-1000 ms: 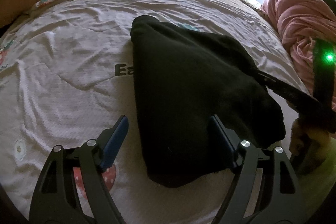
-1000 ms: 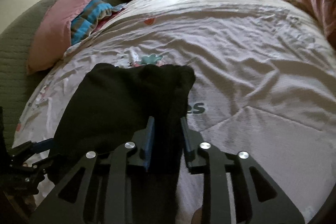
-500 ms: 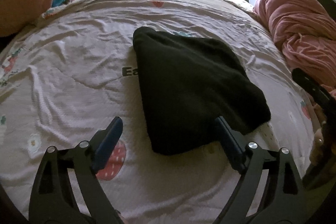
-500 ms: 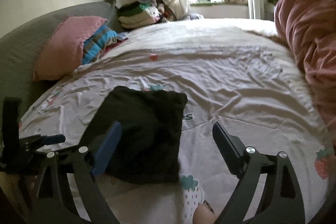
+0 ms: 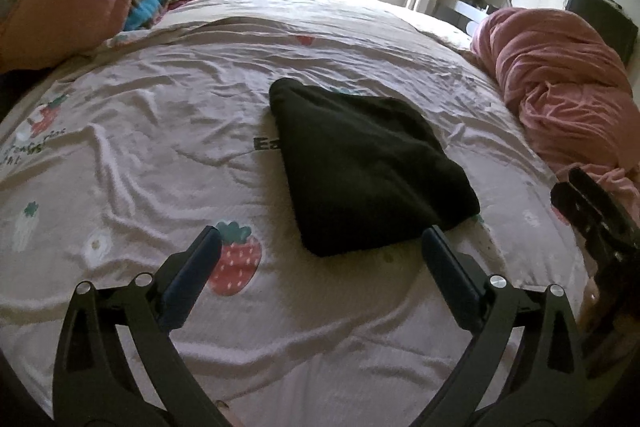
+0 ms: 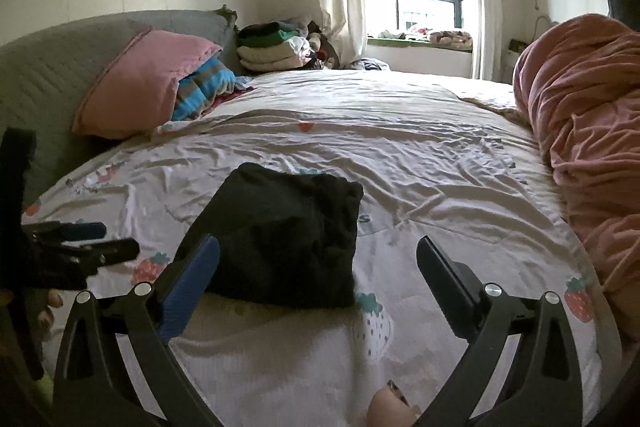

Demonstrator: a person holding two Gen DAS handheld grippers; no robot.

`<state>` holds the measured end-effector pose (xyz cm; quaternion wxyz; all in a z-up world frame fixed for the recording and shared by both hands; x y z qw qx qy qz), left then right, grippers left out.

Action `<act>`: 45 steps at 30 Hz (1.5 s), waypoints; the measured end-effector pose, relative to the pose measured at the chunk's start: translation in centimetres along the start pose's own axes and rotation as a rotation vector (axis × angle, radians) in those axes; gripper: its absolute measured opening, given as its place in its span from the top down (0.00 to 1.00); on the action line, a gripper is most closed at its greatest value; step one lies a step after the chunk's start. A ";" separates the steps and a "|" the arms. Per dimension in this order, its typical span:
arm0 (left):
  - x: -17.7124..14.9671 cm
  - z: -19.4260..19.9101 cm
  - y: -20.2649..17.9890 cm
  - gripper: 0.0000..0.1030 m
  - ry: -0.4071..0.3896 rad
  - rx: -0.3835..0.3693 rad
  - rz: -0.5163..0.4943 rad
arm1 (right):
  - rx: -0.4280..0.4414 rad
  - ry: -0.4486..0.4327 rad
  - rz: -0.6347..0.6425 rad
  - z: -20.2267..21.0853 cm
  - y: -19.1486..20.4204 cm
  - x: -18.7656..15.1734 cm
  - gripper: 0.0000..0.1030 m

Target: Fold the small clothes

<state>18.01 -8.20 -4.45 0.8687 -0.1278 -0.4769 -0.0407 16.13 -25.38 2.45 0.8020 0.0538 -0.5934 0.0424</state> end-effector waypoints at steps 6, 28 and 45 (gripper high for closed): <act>-1.1 1.8 1.1 0.09 -0.026 0.011 0.008 | -0.041 -0.036 0.039 1.8 0.8 -0.6 0.04; -5.0 4.7 3.3 0.09 -0.087 0.056 -0.018 | -0.102 0.098 0.017 3.8 2.4 -7.9 0.04; -6.3 4.6 4.3 0.09 -0.055 0.095 -0.004 | -0.077 0.157 0.007 3.4 3.4 -10.0 0.04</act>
Point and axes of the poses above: each gripper's, at about its wrist camera, not at the fingertips, and z roughly against the way its jaws point, y to its left, x to its top, the point moved 10 cm from there along -z, roughly the way its jaws point, and after that the axes turned 15 degrees about -y, right-handed, at the moved point
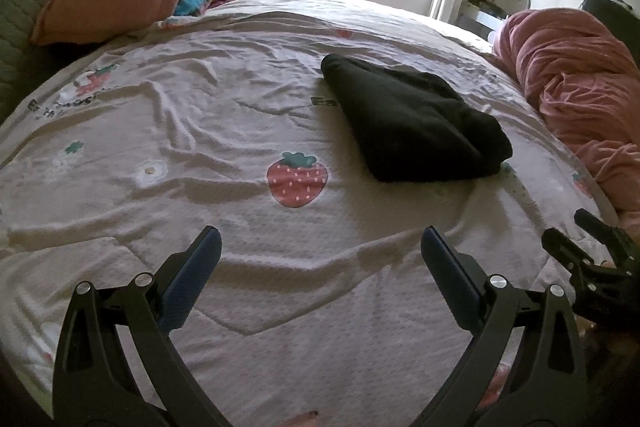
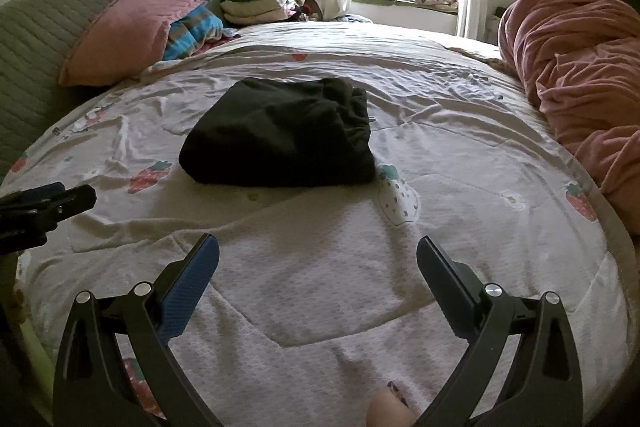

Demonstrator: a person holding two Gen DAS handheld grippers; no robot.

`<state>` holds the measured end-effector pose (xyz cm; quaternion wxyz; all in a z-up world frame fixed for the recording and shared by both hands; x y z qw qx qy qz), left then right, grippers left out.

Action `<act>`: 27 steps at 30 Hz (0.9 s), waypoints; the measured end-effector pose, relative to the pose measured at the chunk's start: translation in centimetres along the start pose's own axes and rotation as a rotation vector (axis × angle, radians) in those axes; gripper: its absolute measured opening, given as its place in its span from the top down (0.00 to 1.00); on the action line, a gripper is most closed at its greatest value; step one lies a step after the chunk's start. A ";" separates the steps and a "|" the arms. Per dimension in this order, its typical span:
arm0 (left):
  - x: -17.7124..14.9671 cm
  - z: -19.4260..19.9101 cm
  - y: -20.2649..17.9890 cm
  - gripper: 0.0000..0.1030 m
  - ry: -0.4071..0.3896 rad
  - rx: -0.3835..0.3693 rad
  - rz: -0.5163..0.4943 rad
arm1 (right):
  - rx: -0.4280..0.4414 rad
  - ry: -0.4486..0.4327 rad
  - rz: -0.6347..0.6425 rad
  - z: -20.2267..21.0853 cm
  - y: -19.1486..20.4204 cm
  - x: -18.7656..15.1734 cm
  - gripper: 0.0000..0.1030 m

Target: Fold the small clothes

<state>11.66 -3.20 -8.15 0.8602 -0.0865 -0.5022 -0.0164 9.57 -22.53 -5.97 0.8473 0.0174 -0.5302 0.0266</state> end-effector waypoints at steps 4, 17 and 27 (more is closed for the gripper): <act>-0.1 0.0 -0.1 0.09 0.004 0.003 -0.008 | 0.002 0.004 0.004 0.1 0.1 0.0 0.04; -0.3 0.0 0.2 0.09 0.019 0.010 -0.004 | 0.002 0.017 0.000 0.1 0.0 -0.4 0.04; -0.3 0.0 0.4 0.09 0.021 0.018 -0.009 | 0.006 0.017 0.001 0.2 0.1 -0.4 0.04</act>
Point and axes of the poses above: each gripper's, at about its wrist camera, not at the fingertips, and z roughly against the way its jaws point, y to its left, x to its top, the point moved 10 cm from there along -z, roughly the way its jaws point, and after that the axes turned 15 degrees about -y, right-handed, at the moved point
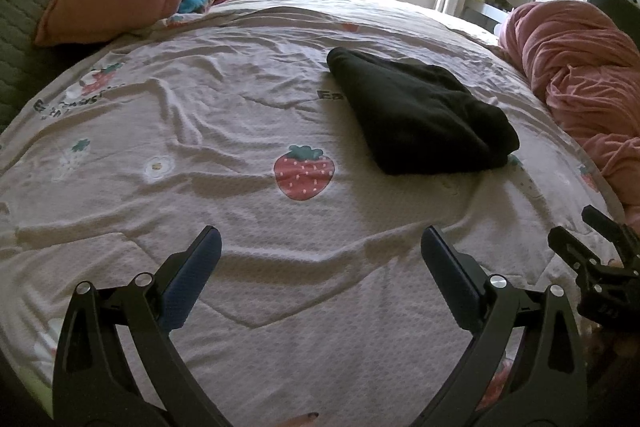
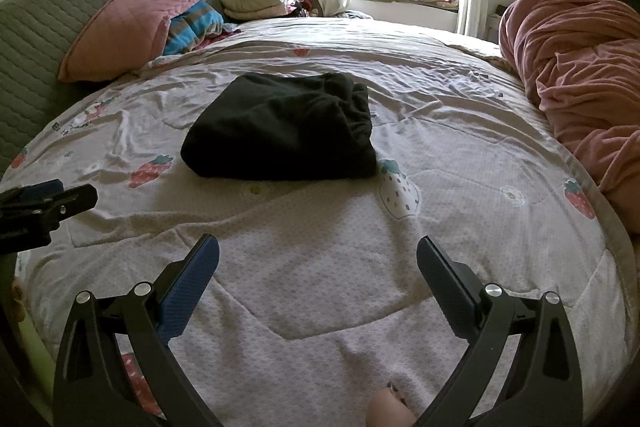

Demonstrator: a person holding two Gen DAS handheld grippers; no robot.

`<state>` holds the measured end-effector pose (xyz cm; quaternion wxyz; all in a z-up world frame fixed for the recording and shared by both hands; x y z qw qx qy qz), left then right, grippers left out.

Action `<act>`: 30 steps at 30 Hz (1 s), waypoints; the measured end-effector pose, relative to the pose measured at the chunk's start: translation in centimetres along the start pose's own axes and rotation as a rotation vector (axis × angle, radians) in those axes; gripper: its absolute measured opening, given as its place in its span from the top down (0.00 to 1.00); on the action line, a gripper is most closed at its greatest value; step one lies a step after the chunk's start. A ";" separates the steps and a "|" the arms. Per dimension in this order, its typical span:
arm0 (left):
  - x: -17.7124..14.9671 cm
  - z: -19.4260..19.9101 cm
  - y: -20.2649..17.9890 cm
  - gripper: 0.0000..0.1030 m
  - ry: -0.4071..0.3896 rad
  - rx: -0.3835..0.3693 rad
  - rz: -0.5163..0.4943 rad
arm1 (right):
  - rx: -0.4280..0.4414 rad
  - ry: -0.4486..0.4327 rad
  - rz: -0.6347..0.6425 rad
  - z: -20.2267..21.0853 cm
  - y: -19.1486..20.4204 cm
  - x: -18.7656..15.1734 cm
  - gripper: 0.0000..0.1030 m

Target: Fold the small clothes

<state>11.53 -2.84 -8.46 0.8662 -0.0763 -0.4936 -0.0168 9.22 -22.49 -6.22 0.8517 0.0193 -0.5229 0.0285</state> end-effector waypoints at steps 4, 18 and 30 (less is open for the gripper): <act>-0.1 0.1 0.1 0.09 0.003 0.008 -0.010 | 0.003 0.002 -0.002 0.0 0.1 0.0 0.04; -0.5 0.3 0.3 0.09 0.020 0.018 -0.014 | 0.001 0.007 0.000 0.1 0.5 0.1 0.04; -1.1 -0.1 0.8 0.09 0.053 0.026 0.015 | -0.151 0.019 -0.097 1.0 -4.4 -0.6 0.04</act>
Point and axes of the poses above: each gripper's, at about its wrist camera, not at the fingertips, and z roughly against the way its jaws point, y to its left, x to its top, the point moved 10 cm from there along -z, roughly the way its jaws point, and after that the axes turned 15 degrees about -y, right-handed, at the moved point
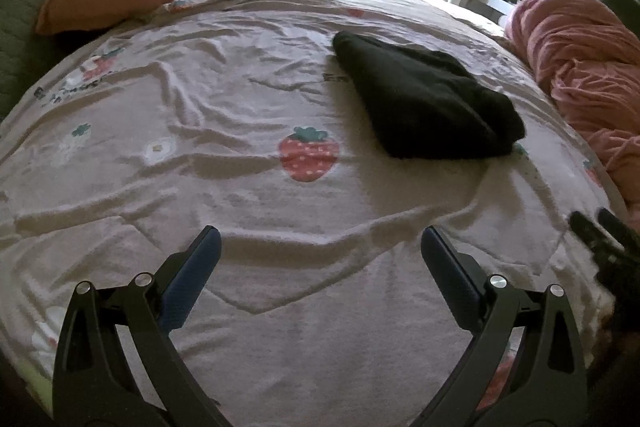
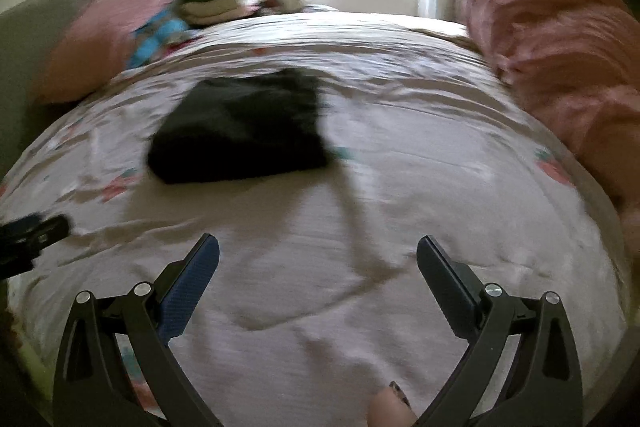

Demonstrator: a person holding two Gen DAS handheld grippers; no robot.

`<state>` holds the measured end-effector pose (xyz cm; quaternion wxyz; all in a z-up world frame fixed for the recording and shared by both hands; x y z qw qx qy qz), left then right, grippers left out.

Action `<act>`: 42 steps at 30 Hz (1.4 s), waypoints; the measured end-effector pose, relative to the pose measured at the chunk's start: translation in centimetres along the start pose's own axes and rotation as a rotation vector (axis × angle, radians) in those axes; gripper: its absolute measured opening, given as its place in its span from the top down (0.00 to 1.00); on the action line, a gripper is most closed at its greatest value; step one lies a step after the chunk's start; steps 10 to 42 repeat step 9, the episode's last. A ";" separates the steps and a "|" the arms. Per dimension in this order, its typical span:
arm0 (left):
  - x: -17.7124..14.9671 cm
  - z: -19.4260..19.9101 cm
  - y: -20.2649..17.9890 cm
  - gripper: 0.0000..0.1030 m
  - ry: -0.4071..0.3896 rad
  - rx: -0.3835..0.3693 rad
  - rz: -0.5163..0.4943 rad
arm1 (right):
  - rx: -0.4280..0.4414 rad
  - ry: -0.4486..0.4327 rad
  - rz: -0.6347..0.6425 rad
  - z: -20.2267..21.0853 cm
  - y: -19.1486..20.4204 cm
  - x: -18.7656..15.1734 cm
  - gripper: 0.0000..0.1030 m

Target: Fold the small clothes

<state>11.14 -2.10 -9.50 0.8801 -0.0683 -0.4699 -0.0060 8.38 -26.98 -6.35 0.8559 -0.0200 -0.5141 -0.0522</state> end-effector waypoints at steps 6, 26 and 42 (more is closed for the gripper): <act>1.5 -1.8 9.2 0.09 0.048 0.118 0.141 | -0.352 -0.063 -0.139 4.1 -14.8 0.8 0.04; 3.1 -1.8 17.5 0.09 0.020 0.273 0.196 | -0.680 -0.117 -0.258 10.6 -27.6 -0.4 0.04; 3.1 -1.8 17.5 0.09 0.020 0.273 0.196 | -0.680 -0.117 -0.258 10.6 -27.6 -0.4 0.04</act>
Point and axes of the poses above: each gripper's, at about its wrist camera, not at the fingertips, and z roughly against the way its jaws point, y to its left, x to its top, the point moved 10 cm from there along -z, roughly the way its jaws point, and after that the axes turned 15 degrees about -y, right-handed, at the moved point
